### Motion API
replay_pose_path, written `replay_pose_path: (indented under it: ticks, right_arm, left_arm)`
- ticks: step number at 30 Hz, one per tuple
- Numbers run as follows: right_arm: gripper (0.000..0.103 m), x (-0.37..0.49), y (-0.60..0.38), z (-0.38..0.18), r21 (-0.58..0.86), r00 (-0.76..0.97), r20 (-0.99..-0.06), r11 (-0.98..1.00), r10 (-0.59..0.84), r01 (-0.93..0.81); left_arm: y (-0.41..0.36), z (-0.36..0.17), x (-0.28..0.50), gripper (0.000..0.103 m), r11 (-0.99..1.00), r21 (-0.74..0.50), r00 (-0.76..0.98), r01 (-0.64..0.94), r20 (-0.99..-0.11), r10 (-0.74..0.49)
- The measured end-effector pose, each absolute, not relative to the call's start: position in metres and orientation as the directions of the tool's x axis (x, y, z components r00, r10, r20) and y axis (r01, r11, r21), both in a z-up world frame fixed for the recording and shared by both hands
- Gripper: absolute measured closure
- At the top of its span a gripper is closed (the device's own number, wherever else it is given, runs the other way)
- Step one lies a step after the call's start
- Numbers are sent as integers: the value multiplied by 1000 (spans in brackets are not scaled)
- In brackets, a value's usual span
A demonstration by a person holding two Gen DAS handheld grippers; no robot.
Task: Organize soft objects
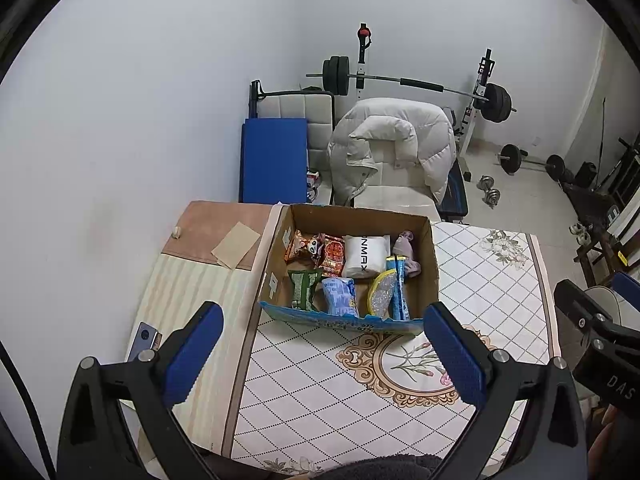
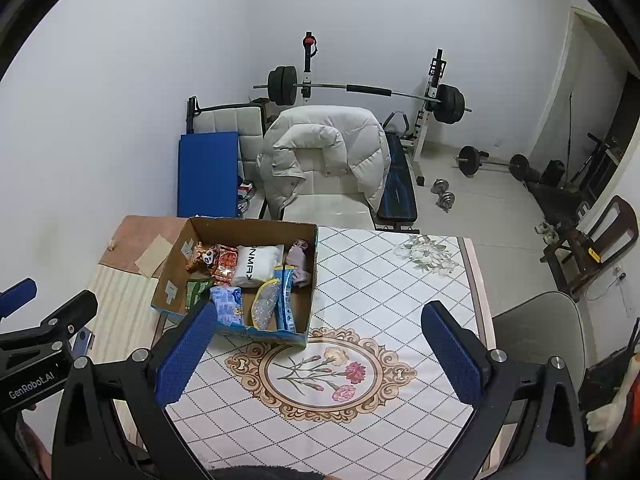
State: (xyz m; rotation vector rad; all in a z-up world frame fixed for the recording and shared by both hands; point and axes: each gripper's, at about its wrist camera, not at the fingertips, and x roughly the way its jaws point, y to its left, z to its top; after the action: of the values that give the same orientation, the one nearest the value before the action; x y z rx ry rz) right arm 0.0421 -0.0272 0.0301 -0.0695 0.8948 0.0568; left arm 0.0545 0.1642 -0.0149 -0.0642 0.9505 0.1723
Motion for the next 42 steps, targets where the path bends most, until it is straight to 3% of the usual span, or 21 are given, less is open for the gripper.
replay_pose_path:
  ticks: [42]
  right_arm:
    - [0,38,-31,36,-39,625,-781,996,23,-85]
  left_arm:
    - [164,-8,47,0,984,14,578,-177,-808,116]
